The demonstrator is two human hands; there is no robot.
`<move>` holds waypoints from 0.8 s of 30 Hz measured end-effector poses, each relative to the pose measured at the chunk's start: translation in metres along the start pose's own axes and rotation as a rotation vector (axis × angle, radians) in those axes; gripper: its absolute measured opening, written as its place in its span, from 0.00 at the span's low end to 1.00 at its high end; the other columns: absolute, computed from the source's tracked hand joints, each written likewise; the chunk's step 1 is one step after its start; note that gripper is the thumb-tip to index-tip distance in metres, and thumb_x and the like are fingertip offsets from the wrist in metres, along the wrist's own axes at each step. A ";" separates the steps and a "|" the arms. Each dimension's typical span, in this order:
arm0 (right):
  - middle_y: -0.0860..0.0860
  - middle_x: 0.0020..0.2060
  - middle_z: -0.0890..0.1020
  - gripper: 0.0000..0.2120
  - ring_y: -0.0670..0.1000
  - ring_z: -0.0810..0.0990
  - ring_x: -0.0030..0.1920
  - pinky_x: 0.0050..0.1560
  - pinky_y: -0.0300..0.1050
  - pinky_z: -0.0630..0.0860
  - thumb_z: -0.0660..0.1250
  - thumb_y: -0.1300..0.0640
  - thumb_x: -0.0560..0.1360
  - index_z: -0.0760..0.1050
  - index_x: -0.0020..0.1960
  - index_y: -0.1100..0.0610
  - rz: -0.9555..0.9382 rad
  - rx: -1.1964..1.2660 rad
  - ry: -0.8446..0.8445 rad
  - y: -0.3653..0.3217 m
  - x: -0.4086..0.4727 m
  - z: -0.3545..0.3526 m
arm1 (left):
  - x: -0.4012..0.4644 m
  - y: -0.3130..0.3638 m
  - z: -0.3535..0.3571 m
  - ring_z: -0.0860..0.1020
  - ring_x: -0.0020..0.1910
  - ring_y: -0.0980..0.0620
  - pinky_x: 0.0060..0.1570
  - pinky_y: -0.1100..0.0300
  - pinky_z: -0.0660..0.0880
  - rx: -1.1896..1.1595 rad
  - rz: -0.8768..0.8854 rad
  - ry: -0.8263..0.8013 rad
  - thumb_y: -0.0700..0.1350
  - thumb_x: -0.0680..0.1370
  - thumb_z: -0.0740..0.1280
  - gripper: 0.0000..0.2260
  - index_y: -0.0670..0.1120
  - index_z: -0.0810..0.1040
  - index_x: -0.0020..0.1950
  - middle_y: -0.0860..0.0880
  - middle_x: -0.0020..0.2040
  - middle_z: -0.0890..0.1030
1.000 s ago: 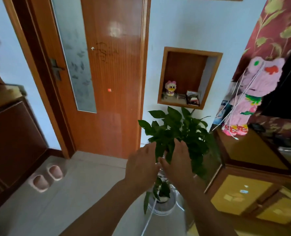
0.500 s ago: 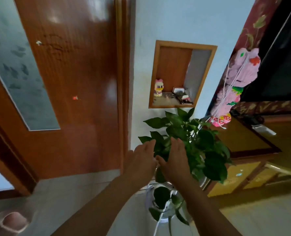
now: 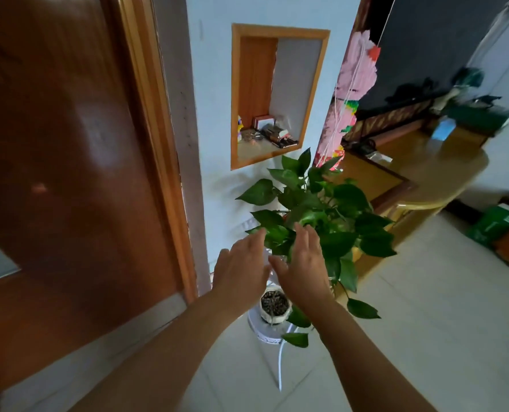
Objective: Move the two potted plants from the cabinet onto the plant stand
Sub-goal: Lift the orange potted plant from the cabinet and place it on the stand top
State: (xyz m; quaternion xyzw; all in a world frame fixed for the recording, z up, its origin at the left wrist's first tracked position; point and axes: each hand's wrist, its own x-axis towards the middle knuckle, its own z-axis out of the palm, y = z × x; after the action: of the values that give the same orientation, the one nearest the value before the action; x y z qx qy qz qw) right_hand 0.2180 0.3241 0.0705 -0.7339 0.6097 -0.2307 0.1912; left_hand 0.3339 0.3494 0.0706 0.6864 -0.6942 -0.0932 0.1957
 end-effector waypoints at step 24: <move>0.56 0.76 0.57 0.35 0.55 0.56 0.76 0.75 0.51 0.58 0.66 0.51 0.76 0.52 0.76 0.58 0.426 -0.022 0.260 -0.078 0.031 0.119 | 0.087 -0.144 0.008 0.66 0.71 0.48 0.65 0.52 0.66 -0.010 0.421 -0.234 0.46 0.79 0.60 0.27 0.47 0.52 0.75 0.49 0.74 0.64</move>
State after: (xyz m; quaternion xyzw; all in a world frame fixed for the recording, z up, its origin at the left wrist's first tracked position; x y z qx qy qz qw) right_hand 0.3530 0.3077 0.0201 -0.5549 0.7726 -0.2711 0.1473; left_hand 0.4645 0.2568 0.0185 0.5102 -0.8394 -0.1327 0.1325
